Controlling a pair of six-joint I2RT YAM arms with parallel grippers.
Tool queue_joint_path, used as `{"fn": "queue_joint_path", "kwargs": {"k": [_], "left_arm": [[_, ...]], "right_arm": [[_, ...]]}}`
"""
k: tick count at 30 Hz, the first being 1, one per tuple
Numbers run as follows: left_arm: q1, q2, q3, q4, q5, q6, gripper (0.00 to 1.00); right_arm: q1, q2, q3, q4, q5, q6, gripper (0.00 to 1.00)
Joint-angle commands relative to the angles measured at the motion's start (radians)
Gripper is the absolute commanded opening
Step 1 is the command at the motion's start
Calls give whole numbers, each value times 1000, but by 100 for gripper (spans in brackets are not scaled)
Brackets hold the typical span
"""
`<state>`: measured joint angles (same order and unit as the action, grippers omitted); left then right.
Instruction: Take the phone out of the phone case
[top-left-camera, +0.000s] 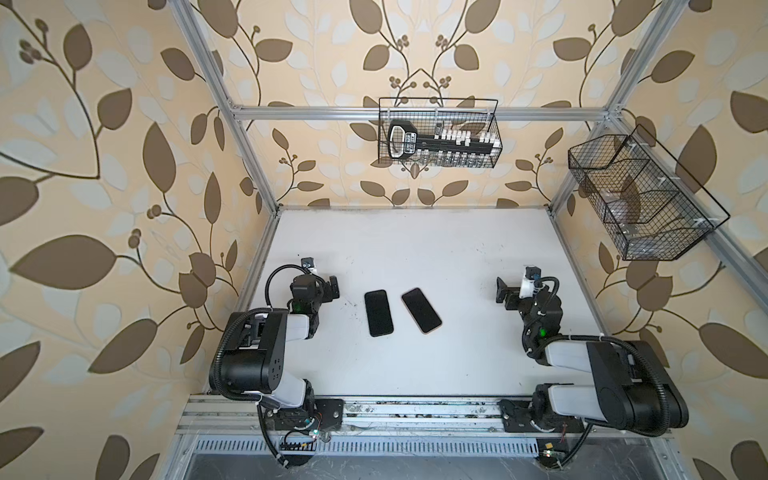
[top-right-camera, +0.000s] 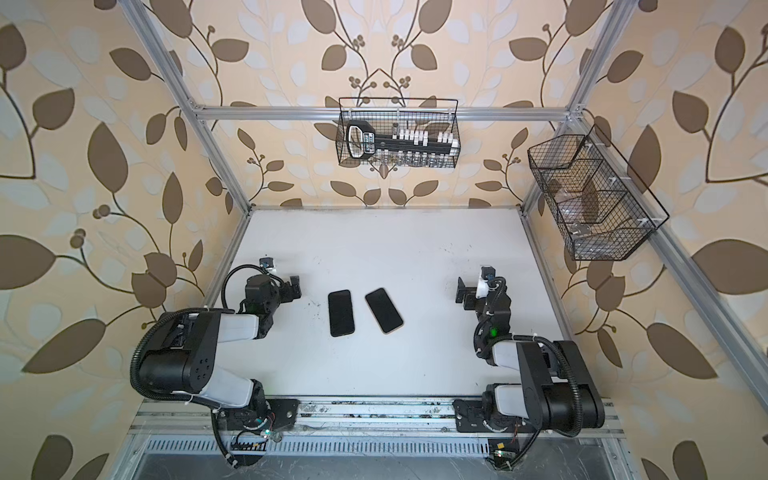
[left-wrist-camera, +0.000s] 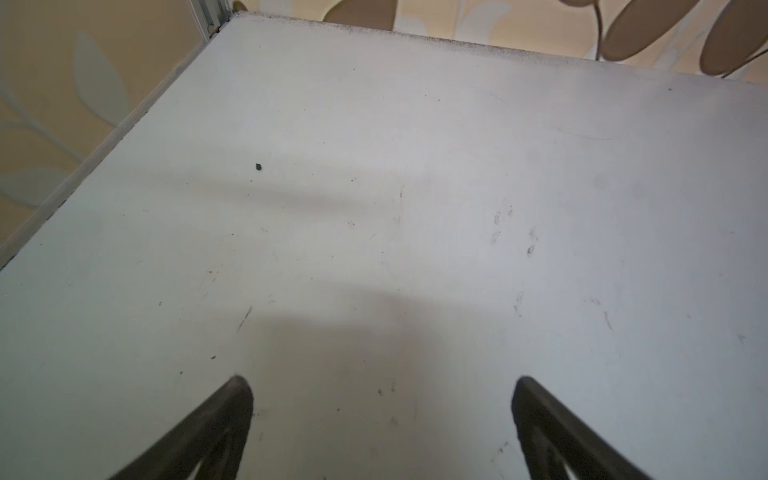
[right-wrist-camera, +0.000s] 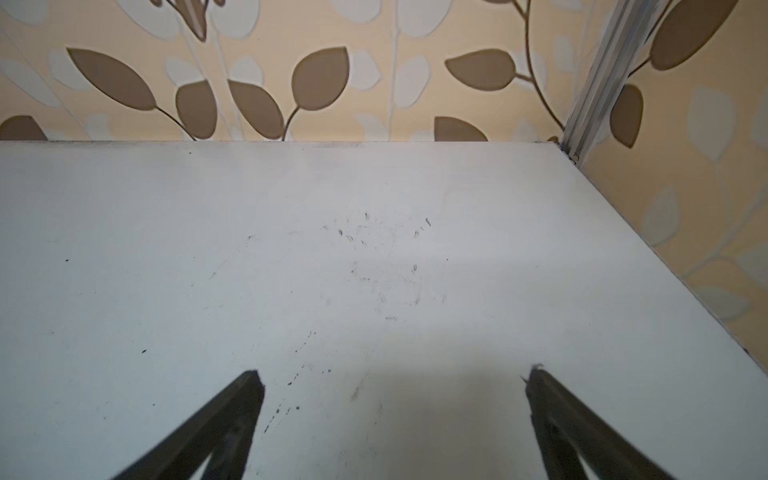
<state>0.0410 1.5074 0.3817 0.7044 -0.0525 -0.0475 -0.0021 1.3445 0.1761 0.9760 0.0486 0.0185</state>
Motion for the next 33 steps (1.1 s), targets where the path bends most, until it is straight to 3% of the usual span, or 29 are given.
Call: {"fn": "queue_joint_path", "kwargs": {"k": [1, 33], "left_arm": [[13, -8, 20, 6, 13, 15, 99], [13, -11, 18, 8, 12, 16, 99]], "right_arm": [[4, 1, 14, 15, 2, -8, 100], [6, -3, 13, 16, 6, -9, 100]]}}
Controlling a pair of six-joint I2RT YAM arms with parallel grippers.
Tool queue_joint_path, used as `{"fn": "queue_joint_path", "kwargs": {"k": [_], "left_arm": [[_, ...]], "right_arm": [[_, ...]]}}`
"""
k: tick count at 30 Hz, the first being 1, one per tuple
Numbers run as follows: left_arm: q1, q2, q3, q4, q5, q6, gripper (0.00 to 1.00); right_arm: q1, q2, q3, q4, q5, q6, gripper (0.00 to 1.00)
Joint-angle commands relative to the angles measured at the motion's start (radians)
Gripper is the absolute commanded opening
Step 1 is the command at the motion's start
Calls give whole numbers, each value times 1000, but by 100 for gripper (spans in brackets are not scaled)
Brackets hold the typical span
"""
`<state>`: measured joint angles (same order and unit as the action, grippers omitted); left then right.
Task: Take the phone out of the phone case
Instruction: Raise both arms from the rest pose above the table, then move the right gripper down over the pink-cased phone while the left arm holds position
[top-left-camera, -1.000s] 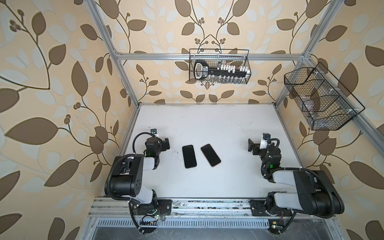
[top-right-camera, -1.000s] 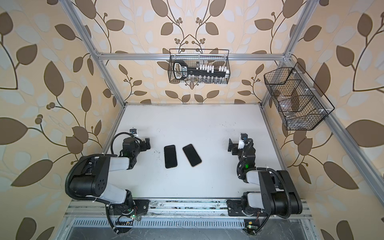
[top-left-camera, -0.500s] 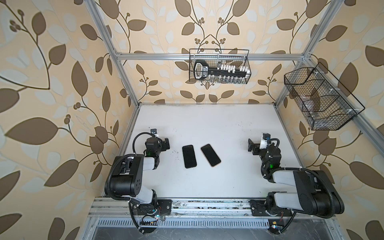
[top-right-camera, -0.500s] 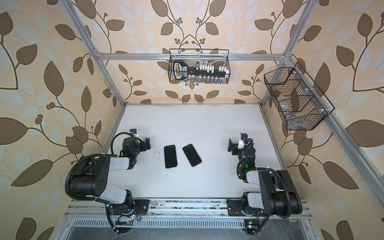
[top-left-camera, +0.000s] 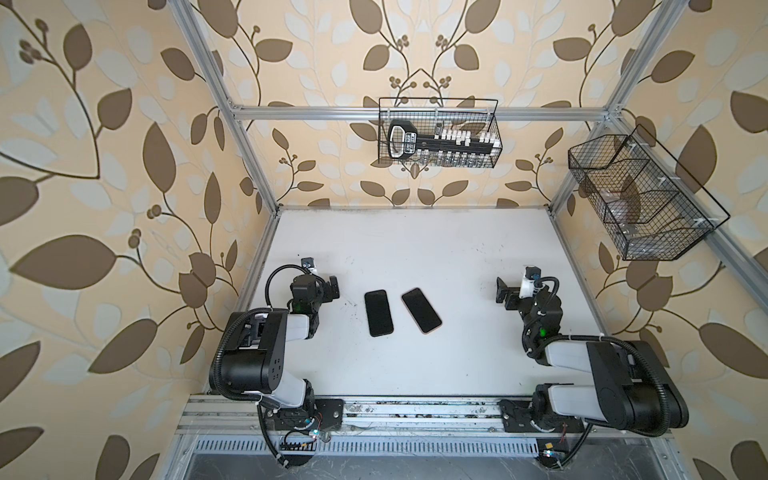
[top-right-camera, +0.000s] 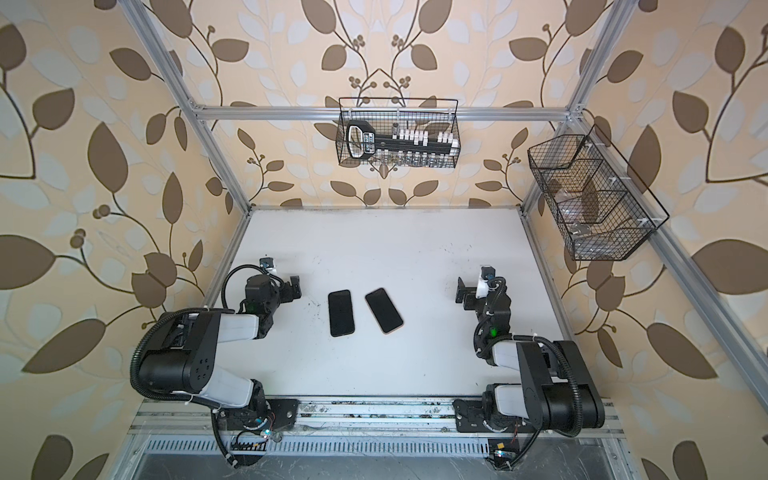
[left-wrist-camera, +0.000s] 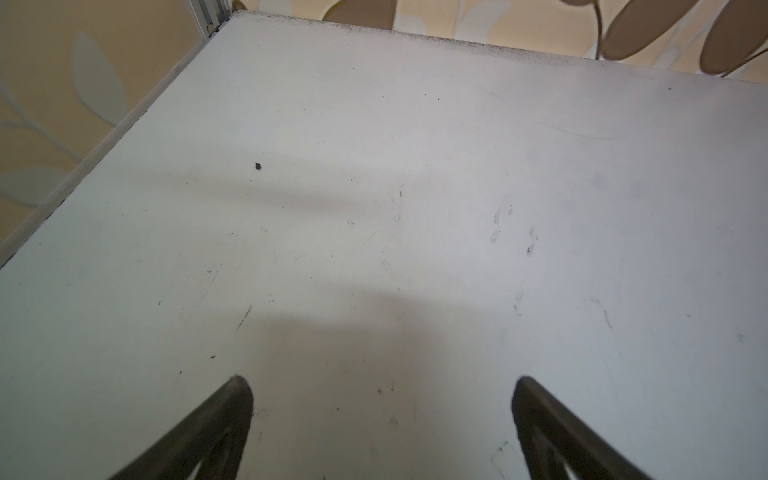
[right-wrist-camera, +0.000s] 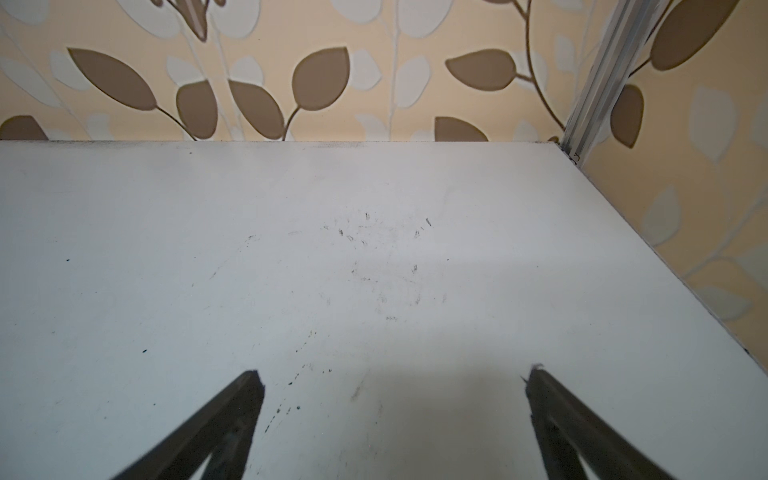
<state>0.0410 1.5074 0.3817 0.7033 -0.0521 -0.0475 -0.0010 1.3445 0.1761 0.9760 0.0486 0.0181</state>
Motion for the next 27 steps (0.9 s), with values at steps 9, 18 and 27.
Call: {"fn": "queue_joint_path", "kwargs": {"k": [9, 18, 27], "left_arm": [[7, -158, 335, -543, -221, -111, 99], [8, -361, 778, -1012, -23, -367, 99], [13, -260, 1011, -1374, 157, -330, 99]], "right_arm": [[25, -281, 226, -543, -22, 23, 100], [28, -450, 551, -974, -128, 272, 100], [353, -250, 842, -1355, -41, 215, 100]]}}
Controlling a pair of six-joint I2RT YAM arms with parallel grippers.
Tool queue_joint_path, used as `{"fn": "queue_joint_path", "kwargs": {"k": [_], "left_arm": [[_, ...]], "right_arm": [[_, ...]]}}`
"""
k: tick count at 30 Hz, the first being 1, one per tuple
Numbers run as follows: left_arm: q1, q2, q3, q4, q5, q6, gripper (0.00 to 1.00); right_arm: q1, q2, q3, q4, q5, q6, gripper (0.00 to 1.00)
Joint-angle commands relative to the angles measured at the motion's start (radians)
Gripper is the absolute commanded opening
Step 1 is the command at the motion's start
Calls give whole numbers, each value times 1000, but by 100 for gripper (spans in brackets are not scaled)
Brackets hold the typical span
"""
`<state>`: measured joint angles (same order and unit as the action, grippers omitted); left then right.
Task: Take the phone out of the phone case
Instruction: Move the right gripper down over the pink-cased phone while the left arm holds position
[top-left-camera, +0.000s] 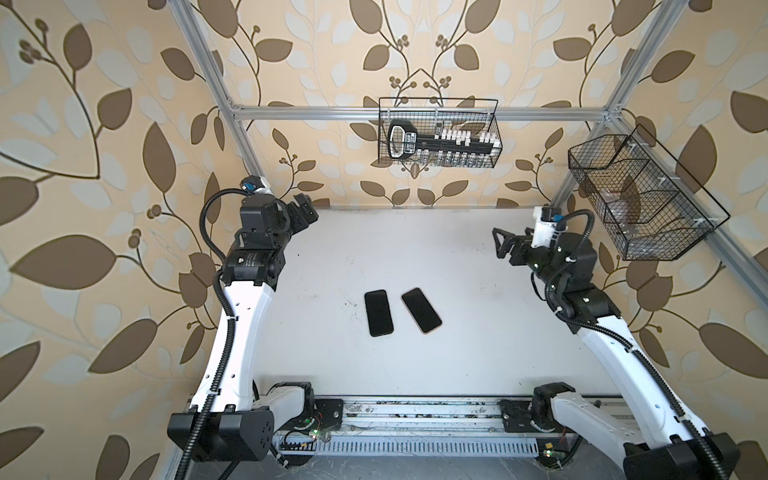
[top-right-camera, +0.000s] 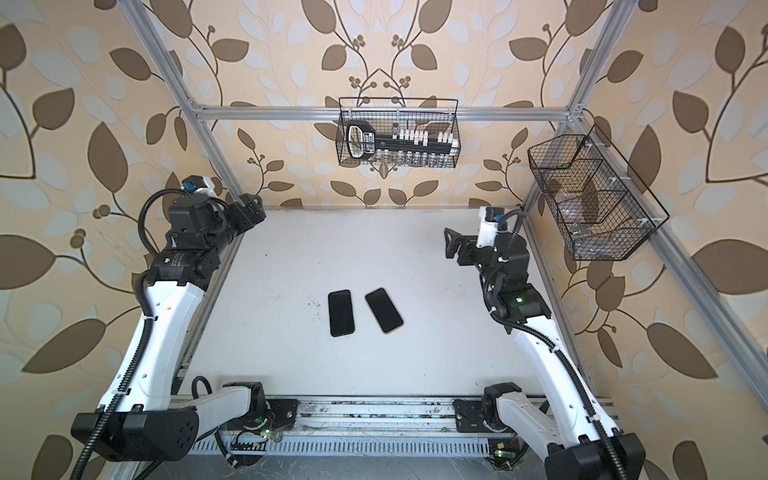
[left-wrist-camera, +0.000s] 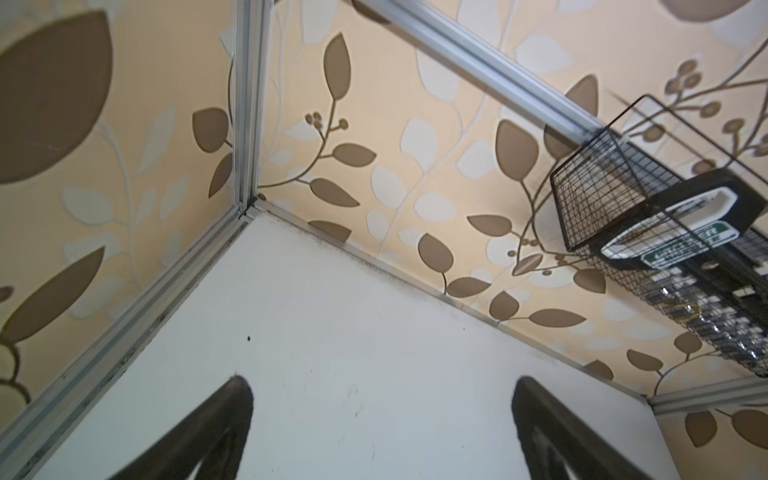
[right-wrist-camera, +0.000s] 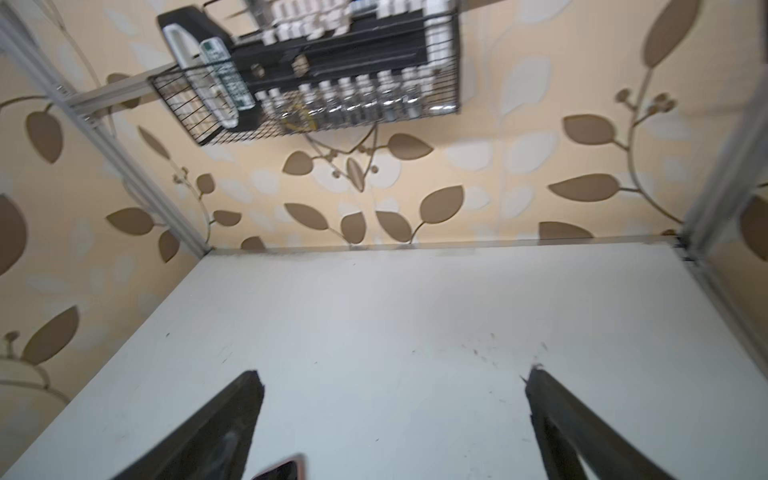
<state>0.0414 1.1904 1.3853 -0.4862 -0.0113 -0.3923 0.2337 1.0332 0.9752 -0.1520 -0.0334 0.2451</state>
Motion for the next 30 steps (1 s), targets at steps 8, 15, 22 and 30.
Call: {"fn": "queue_joint_path", "kwargs": {"k": [8, 15, 22, 30], "left_arm": [[15, 233, 14, -315, 218, 10, 99], [28, 231, -4, -321, 234, -1, 99], [40, 205, -23, -307, 238, -3, 99], [48, 213, -26, -305, 261, -9, 99]], "right_arm": [[468, 278, 69, -381, 253, 20, 100], [573, 450, 61, -373, 260, 80, 100], [605, 591, 94, -344, 236, 112, 99], [632, 680, 140, -342, 269, 136, 98]]}}
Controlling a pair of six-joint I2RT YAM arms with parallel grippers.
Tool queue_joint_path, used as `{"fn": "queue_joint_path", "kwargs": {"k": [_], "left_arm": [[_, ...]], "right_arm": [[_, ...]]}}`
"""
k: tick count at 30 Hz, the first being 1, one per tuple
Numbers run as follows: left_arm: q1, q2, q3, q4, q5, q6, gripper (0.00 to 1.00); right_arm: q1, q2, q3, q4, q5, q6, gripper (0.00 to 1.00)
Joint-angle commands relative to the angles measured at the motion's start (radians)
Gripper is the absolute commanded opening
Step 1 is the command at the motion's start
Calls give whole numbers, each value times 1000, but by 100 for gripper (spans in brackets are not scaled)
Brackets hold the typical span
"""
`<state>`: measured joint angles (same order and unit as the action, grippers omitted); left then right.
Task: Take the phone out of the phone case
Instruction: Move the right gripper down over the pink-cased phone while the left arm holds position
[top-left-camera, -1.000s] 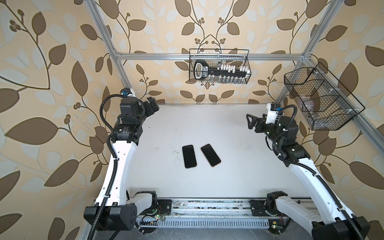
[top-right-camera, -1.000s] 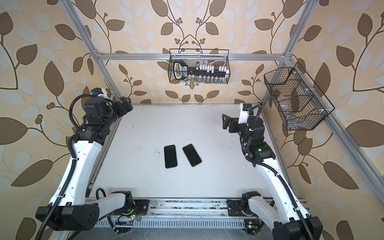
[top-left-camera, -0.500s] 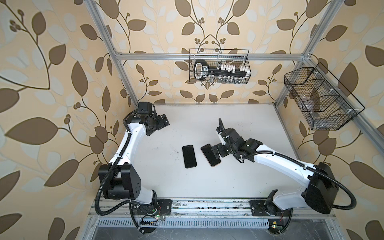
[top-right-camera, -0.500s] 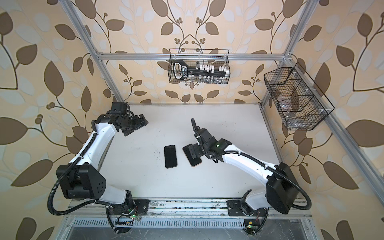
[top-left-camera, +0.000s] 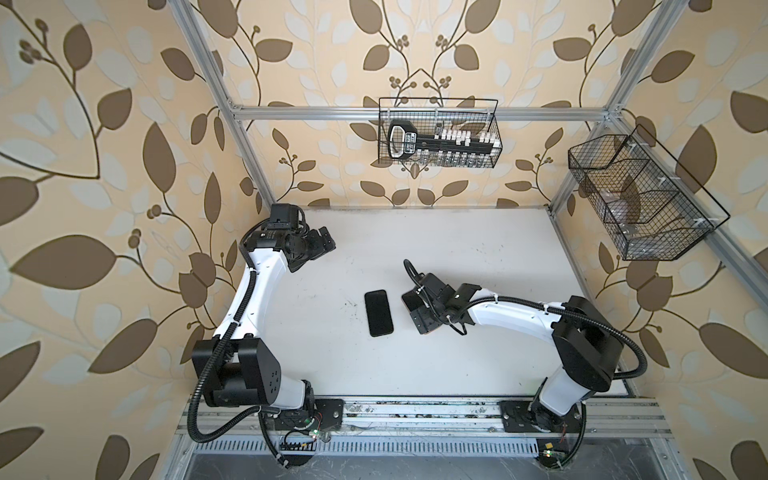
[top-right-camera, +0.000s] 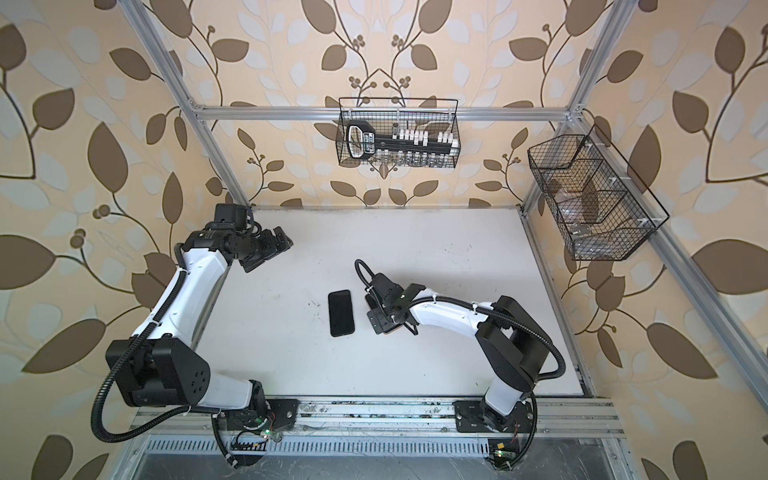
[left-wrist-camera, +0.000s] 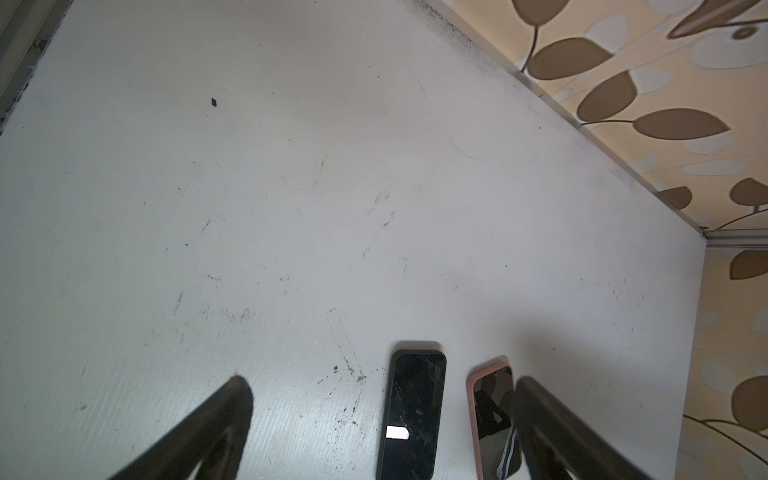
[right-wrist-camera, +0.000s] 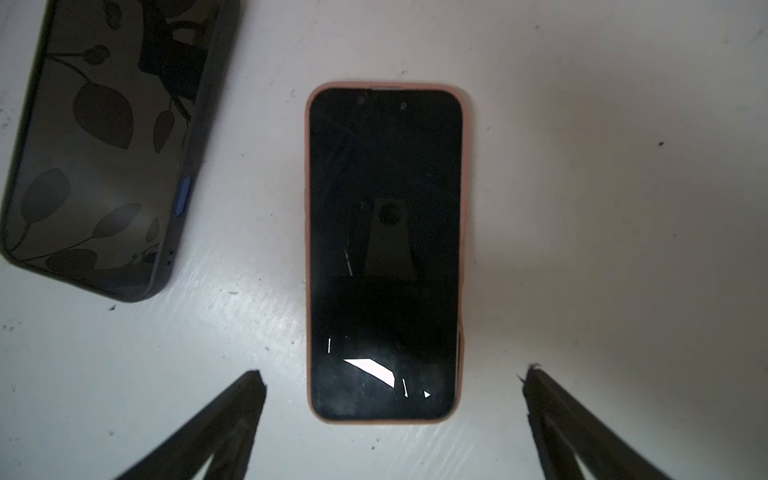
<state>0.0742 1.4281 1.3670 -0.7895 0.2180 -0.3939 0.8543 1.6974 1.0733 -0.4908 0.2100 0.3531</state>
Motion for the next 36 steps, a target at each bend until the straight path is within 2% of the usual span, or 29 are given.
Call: {"fn": "queue_joint_path", "kwargs": {"k": [1, 18, 36], "left_arm": [[17, -24, -7, -1, 37, -7, 99], [27, -18, -17, 6, 55, -14, 99], [30, -17, -17, 5, 56, -14, 99]], "right_arm": [[12, 25, 47, -4, 27, 32, 98], [32, 93, 72, -12, 67, 79, 98], [19, 143, 75, 0, 43, 68, 98]]}}
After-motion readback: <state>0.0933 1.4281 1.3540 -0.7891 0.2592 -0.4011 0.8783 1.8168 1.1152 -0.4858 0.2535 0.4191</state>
